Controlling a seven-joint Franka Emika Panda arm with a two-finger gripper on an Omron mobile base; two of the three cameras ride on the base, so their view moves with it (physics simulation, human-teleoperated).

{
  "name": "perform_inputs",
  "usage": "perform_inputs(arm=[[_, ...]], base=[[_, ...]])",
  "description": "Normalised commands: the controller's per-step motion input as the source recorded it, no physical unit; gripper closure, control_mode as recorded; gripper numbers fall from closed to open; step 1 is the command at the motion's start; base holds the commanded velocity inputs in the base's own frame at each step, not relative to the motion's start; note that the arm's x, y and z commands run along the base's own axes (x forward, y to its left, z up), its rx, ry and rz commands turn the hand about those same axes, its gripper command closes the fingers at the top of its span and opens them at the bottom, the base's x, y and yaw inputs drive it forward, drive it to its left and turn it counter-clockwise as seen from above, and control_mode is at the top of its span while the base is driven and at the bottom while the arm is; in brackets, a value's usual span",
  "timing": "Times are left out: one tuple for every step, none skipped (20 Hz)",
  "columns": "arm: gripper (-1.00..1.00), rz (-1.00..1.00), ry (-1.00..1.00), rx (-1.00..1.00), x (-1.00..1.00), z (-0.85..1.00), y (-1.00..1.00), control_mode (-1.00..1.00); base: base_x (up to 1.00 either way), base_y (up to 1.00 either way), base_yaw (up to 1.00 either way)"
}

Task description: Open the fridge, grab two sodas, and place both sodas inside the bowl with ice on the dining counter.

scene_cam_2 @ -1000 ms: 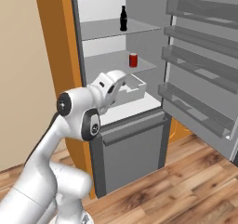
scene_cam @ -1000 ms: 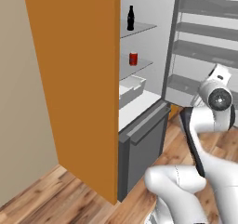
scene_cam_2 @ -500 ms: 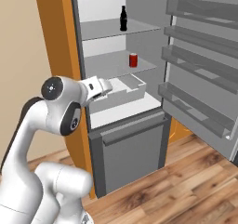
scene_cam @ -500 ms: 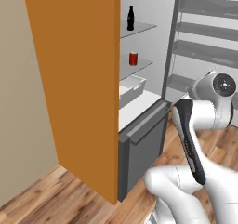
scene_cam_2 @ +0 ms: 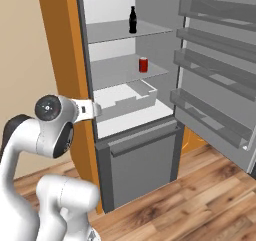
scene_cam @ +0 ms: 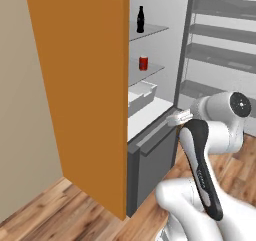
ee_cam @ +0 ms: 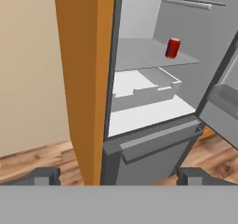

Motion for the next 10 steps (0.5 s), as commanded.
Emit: perform_inputs(arm=[[-1.00, 0.00, 0.00, 0.00, -0.13, -0.16, 0.80, -1.00], [-1.00, 0.00, 0.00, 0.00, -0.21, -0.11, 0.56, -1.00], [-1.00, 0.00, 0.00, -0.02, -0.18, -0.12, 0.51, -1.00], [-1.00, 0.00, 0.03, -0.06, 0.00, -0.12, 0.39, -1.00], [-1.00, 0.00, 0.09, -0.09, 0.00, -0.11, 0.31, -1.00], [-1.00, 0.00, 0.00, 0.00, -0.03, -0.04, 0.03, -1.00], [-1.00, 0.00, 0.00, -0.03, 0.00, -0.02, 0.08, -1.00], [-1.00, 0.00, 0.00, -0.07, 0.00, -0.05, 0.13, -1.00], [-1.00, 0.00, -0.02, 0.00, -0.02, 0.00, 0.00, -1.00], [-1.00, 0.00, 0.00, 0.00, 0.00, 0.00, 0.00, -1.00]], base=[[0.00, 0.00, 0.00], [0.00, 0.00, 0.00], [0.00, 0.00, 0.00], [0.00, 0.00, 0.00], [0.00, 0.00, 0.00], [0.00, 0.00, 0.00], [0.00, 0.00, 0.00], [0.00, 0.00, 0.00], [0.00, 0.00, 0.00], [0.00, 0.00, 0.00]])
